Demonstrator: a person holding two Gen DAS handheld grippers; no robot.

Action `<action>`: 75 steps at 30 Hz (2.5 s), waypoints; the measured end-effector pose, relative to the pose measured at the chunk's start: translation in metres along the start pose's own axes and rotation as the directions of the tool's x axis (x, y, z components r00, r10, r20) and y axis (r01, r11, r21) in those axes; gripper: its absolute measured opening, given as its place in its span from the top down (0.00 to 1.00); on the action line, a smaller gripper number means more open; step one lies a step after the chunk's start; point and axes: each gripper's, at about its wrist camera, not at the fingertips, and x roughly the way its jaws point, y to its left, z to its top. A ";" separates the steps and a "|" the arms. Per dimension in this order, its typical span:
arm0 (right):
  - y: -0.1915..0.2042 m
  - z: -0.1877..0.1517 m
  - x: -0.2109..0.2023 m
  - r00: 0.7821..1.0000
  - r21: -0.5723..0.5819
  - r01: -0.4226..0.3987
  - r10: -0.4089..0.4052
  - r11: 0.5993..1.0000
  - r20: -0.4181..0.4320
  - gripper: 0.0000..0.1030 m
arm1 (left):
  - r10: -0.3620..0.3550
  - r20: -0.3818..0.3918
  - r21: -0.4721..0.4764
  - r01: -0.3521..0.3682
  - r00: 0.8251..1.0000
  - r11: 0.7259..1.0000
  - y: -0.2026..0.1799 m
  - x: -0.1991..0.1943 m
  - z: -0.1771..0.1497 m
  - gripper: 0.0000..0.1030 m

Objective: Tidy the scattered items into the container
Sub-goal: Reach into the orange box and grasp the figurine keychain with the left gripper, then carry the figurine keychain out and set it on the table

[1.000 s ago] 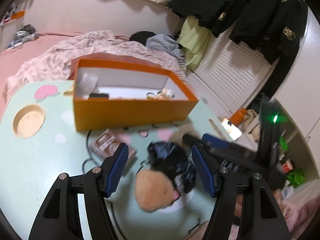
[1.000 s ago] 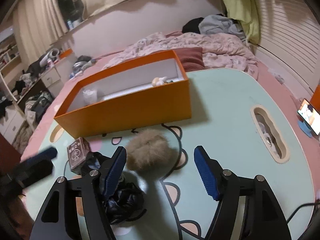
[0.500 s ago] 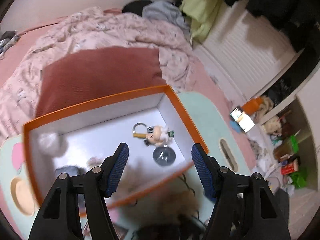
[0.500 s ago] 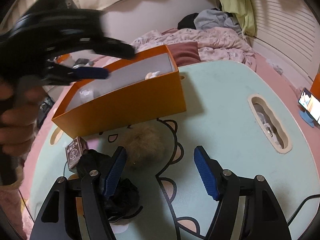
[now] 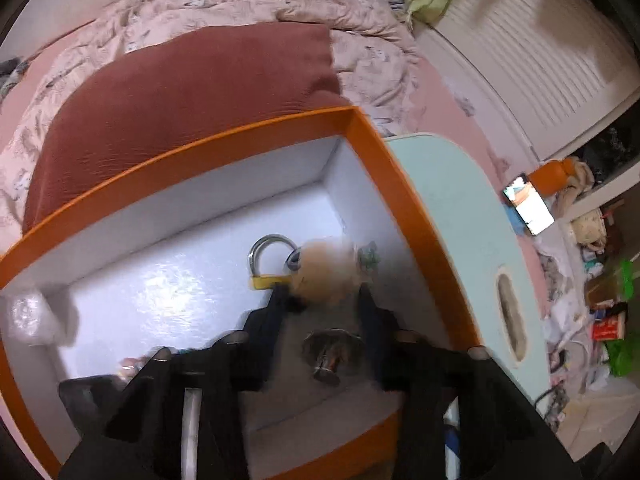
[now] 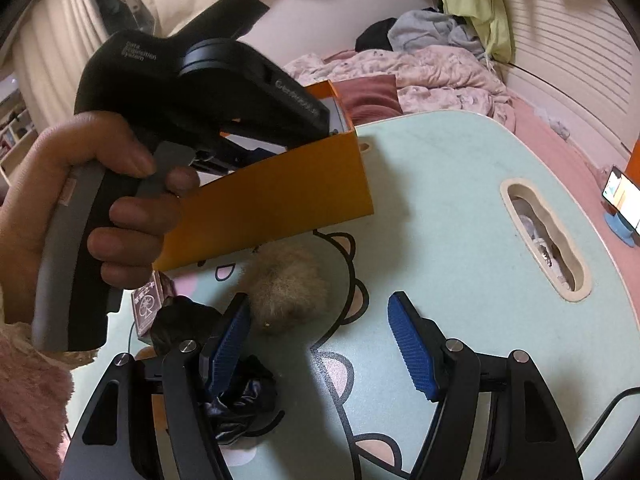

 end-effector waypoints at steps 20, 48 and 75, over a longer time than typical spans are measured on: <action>0.003 -0.003 -0.002 1.000 0.003 0.003 -0.003 1.000 -0.003 0.32 | 0.010 0.143 0.010 -0.011 0.990 1.000 0.022 -0.061 -0.011 0.49; 0.002 -0.004 -0.002 1.000 0.006 0.004 -0.004 1.000 -0.004 0.32 | 0.001 -0.022 0.021 0.000 1.000 1.000 0.025 -0.008 -0.022 0.65; 0.002 -0.004 -0.003 1.000 0.005 0.011 -0.011 1.000 -0.003 0.32 | -0.110 0.273 -0.082 0.137 0.956 0.987 0.058 -0.092 -0.181 0.65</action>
